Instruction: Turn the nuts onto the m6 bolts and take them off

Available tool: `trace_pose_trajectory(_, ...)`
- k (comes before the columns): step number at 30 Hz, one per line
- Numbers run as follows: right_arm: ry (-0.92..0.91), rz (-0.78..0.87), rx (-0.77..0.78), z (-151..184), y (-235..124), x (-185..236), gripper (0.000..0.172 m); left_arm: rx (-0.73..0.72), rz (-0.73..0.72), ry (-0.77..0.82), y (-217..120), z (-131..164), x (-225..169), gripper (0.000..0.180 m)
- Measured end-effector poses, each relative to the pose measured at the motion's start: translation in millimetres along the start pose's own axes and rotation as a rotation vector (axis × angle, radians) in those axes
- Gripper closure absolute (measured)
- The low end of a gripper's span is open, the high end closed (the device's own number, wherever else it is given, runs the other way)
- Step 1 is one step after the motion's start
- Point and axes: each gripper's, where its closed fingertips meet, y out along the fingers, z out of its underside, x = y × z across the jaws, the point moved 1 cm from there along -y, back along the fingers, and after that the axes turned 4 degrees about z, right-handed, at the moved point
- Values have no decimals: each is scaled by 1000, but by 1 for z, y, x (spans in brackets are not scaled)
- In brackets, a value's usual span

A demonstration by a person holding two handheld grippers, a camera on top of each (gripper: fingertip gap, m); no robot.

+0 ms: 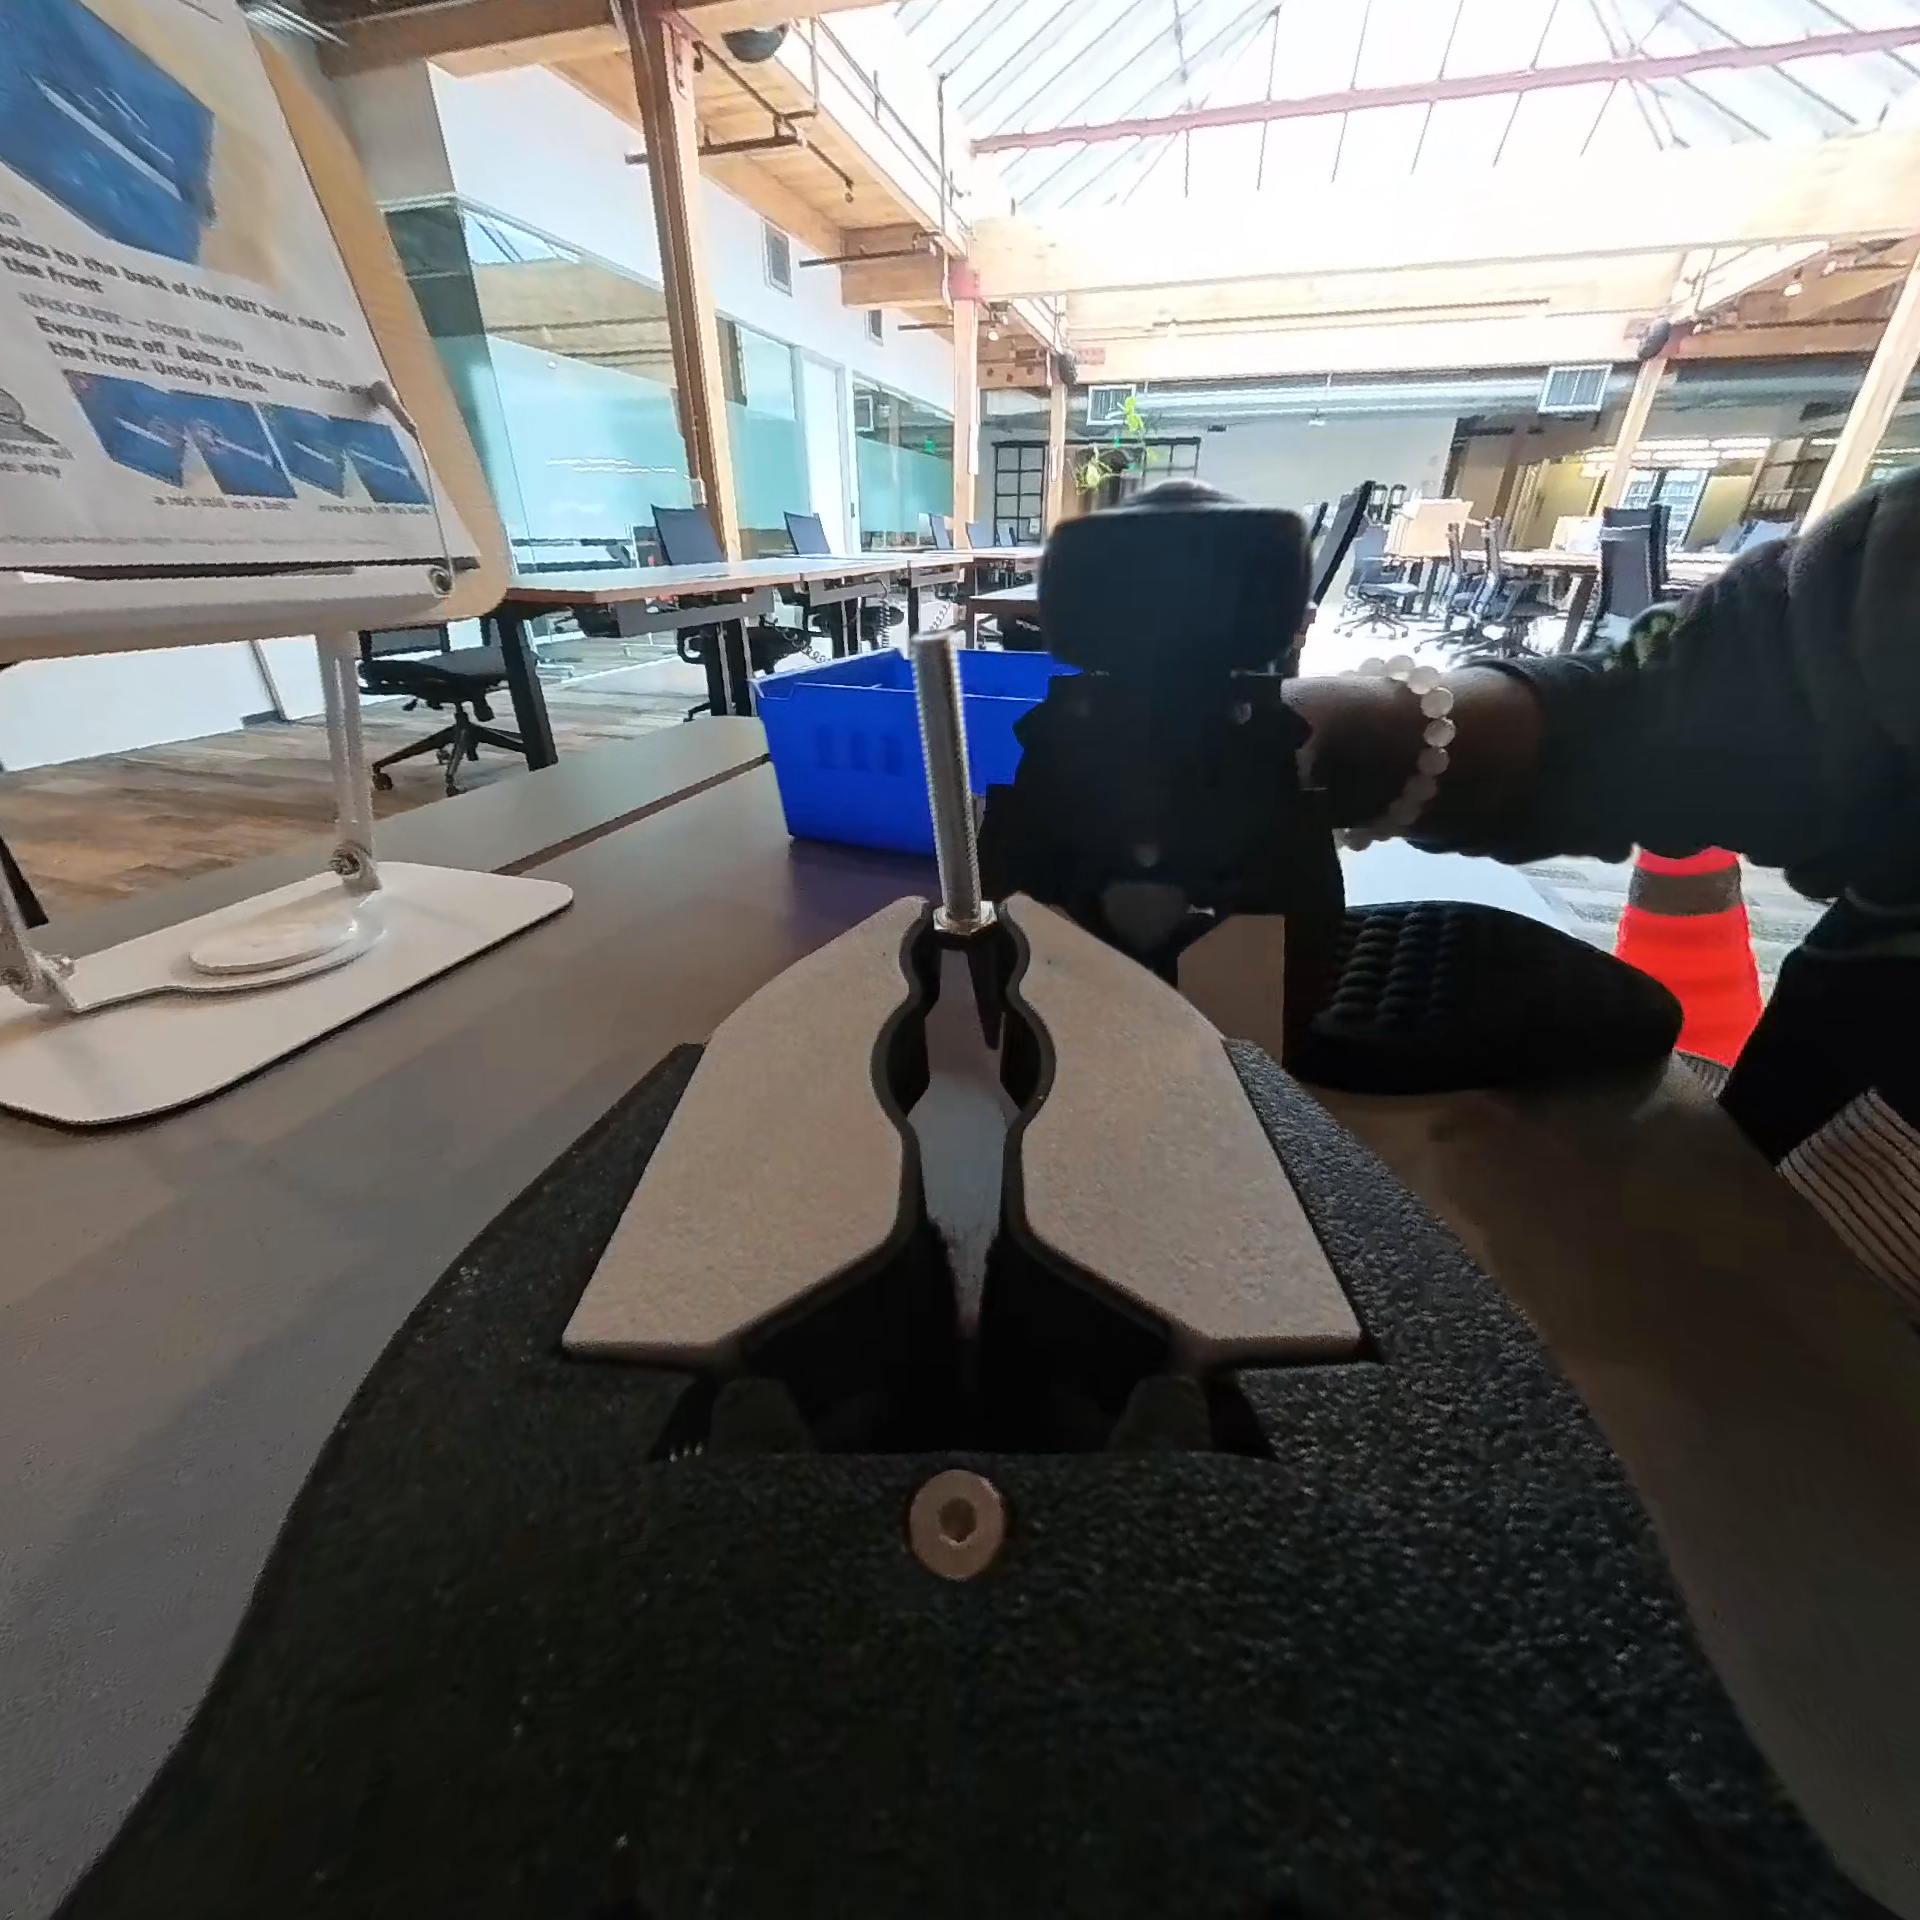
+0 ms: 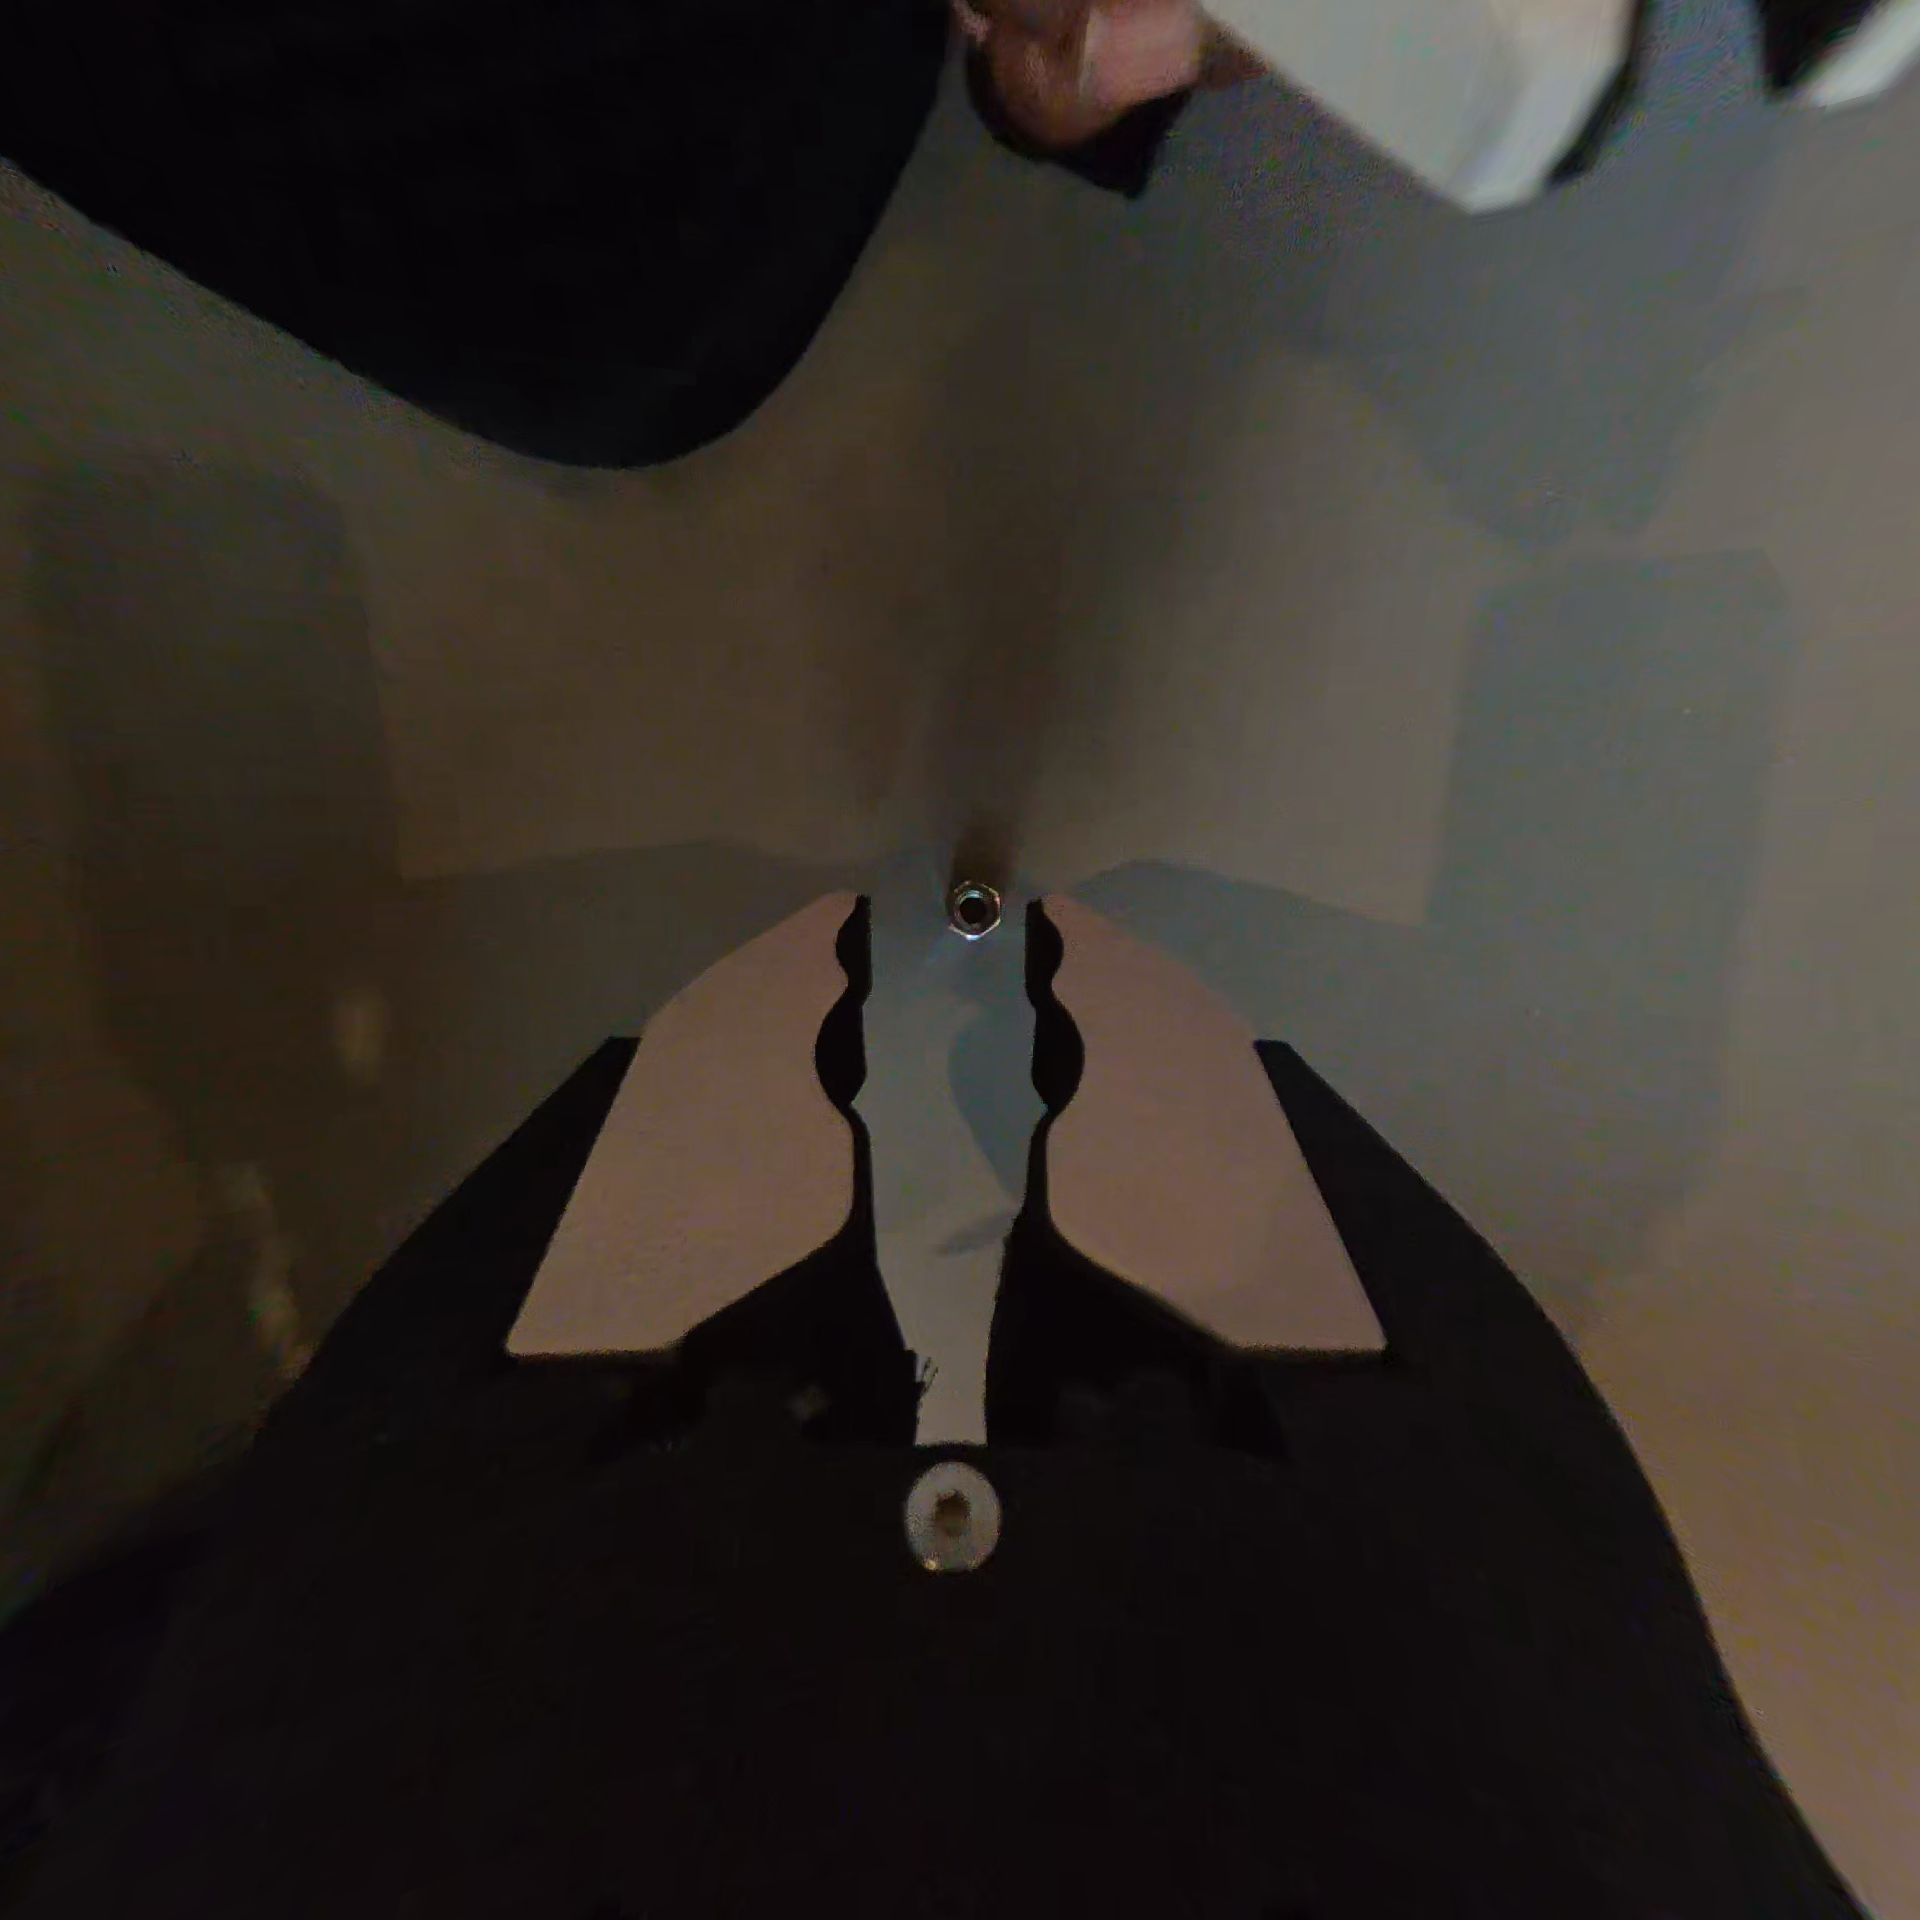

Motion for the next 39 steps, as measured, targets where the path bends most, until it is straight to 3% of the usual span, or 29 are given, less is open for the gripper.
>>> trace_pose_trajectory(4,-36,-2,40,-1,4,-3,147,0,-5,5,0,-1,1,172)
trace_pose_trajectory(8,-61,-4,66,0,8,-6,162,-4,-1,7,-1,-2,1,171)
trace_pose_trajectory(13,-127,8,58,2,-1,-7,163,9,26,13,2,2,-4,171)
trace_pose_trajectory(19,-230,6,-60,-15,-73,5,163,38,197,1,15,11,-32,171)
trace_pose_trajectory(26,-616,-88,-132,-58,-143,37,163,81,492,-11,21,20,-78,172)
trace_pose_trajectory(34,-1020,-324,12,-80,-133,61,162,166,673,-16,17,31,-104,172)
trace_pose_trajectory(39,-1116,-423,62,-85,-118,66,162,179,693,-5,16,32,-107,172)
